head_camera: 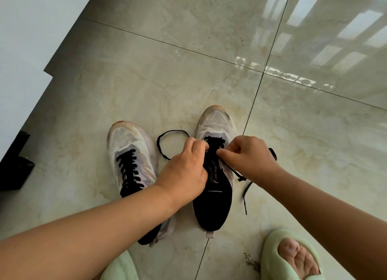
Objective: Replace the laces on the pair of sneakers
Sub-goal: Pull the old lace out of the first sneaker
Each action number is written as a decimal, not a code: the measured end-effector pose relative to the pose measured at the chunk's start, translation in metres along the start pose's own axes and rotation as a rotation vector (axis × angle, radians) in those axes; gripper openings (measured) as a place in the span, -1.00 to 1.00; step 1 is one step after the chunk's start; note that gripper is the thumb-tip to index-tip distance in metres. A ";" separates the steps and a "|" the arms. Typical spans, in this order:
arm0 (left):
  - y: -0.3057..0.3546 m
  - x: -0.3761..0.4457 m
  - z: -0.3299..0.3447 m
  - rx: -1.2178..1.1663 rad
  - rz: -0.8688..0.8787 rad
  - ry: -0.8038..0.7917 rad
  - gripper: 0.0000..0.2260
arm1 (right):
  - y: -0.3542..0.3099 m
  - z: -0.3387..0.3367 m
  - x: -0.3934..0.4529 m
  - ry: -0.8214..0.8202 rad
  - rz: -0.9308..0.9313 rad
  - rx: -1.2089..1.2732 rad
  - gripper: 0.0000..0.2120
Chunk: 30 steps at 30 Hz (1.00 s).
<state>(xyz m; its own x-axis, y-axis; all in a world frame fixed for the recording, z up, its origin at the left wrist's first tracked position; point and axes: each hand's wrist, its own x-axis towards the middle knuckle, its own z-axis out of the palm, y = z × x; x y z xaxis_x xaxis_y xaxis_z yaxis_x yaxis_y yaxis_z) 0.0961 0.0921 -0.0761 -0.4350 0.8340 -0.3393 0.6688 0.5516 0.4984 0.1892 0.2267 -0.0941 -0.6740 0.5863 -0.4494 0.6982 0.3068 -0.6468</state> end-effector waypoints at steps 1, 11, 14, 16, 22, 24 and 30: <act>0.000 0.000 0.000 -0.002 0.001 -0.002 -0.66 | 0.000 0.001 0.000 -0.005 0.019 0.043 -0.75; 0.001 -0.003 0.000 0.042 -0.006 -0.028 -0.66 | 0.008 -0.020 0.007 -0.092 -0.286 -0.246 -0.95; 0.002 -0.004 0.001 0.073 0.008 -0.039 -0.65 | 0.014 -0.018 0.008 -0.018 -0.440 -0.504 -0.95; 0.002 -0.004 0.001 0.078 0.008 -0.039 -0.66 | 0.016 -0.012 0.005 0.060 -0.337 -0.400 -0.93; 0.001 -0.006 -0.001 0.049 0.000 -0.037 -0.66 | 0.013 0.003 -0.007 -0.066 0.307 0.459 -0.66; 0.000 -0.005 -0.002 0.044 -0.005 -0.038 -0.65 | 0.014 0.006 -0.011 -0.069 0.300 0.482 -0.65; -0.001 -0.006 -0.001 0.043 -0.005 -0.036 -0.65 | 0.013 0.004 -0.011 0.014 0.092 0.278 -0.68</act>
<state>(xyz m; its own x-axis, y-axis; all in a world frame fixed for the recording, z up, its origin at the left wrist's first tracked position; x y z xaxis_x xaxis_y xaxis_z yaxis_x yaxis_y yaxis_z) 0.0970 0.0869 -0.0735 -0.4170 0.8299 -0.3706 0.6926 0.5542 0.4618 0.2048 0.2213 -0.1007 -0.6062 0.6131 -0.5066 0.6618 0.0356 -0.7489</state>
